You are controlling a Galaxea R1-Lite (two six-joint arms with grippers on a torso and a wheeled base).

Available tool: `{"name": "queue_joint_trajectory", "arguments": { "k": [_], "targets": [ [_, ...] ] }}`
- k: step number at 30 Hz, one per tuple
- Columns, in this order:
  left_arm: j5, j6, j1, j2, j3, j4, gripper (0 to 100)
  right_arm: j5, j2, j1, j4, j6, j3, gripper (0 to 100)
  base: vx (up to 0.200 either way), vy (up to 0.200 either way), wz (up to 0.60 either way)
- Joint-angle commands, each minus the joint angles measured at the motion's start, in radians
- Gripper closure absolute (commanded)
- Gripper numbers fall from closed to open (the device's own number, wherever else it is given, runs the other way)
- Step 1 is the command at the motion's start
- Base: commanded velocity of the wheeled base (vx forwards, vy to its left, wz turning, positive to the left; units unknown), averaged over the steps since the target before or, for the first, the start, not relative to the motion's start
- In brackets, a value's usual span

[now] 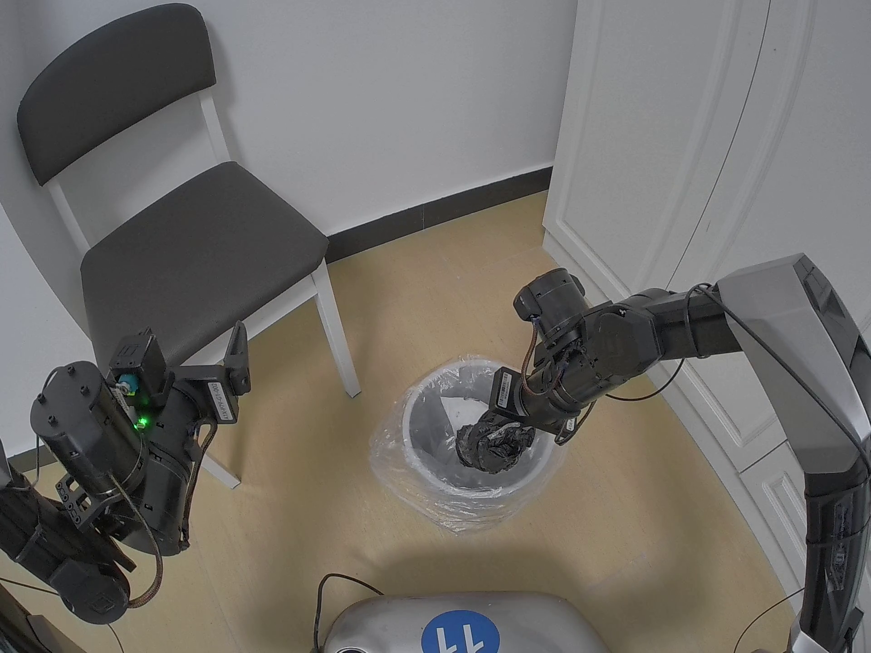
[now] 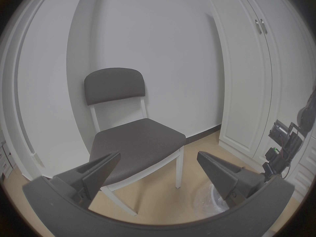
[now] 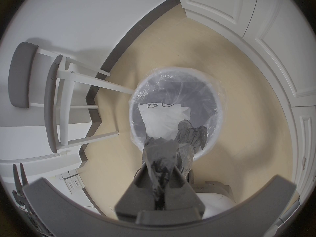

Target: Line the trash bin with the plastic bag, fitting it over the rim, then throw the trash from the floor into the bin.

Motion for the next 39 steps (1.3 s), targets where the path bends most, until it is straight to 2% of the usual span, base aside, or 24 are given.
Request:
{"name": "queue_joint_trajectory", "arguments": {
  "k": [1, 10, 15, 21, 24, 27, 30, 39],
  "targets": [
    [0.000, 0.000, 0.000, 0.009, 0.000, -0.001, 0, 0.000, 0.019, -0.001, 0.000, 0.000, -0.006, 100, 0.000, 0.000, 0.00],
    [0.002, -0.001, 0.000, 0.015, 0.000, -0.001, 0, -0.001, 0.056, -0.015, 0.075, -0.004, -0.060, 100, 0.000, 0.000, 0.00],
    [0.002, -0.001, -0.001, 0.015, 0.002, -0.001, 0, -0.001, 0.047, -0.006, 0.190, -0.100, -0.055, 100, 0.000, 0.000, 0.00],
    [0.002, -0.001, -0.001, 0.015, 0.002, -0.001, 0, -0.007, 0.062, -0.007, 0.210, -0.109, -0.075, 100, 0.000, 0.000, 0.00],
    [0.002, -0.001, -0.001, 0.017, 0.002, -0.001, 0, -0.004, 0.082, -0.014, 0.210, -0.089, -0.118, 100, 0.000, 0.000, 0.00],
    [0.002, -0.001, -0.001, 0.023, 0.002, -0.001, 0, -0.003, 0.133, -0.017, 0.201, 0.006, -0.207, 100, 0.000, 0.000, 0.00],
    [0.002, -0.003, -0.001, 0.028, 0.002, -0.001, 0, -0.004, 0.182, -0.024, 0.195, 0.049, -0.265, 100, 0.000, 0.000, 0.00],
    [0.004, -0.004, -0.003, 0.043, 0.002, -0.001, 0, 0.000, 0.283, -0.035, 0.195, 0.097, -0.305, 100, 0.000, 0.000, 0.00]
  ]
}}
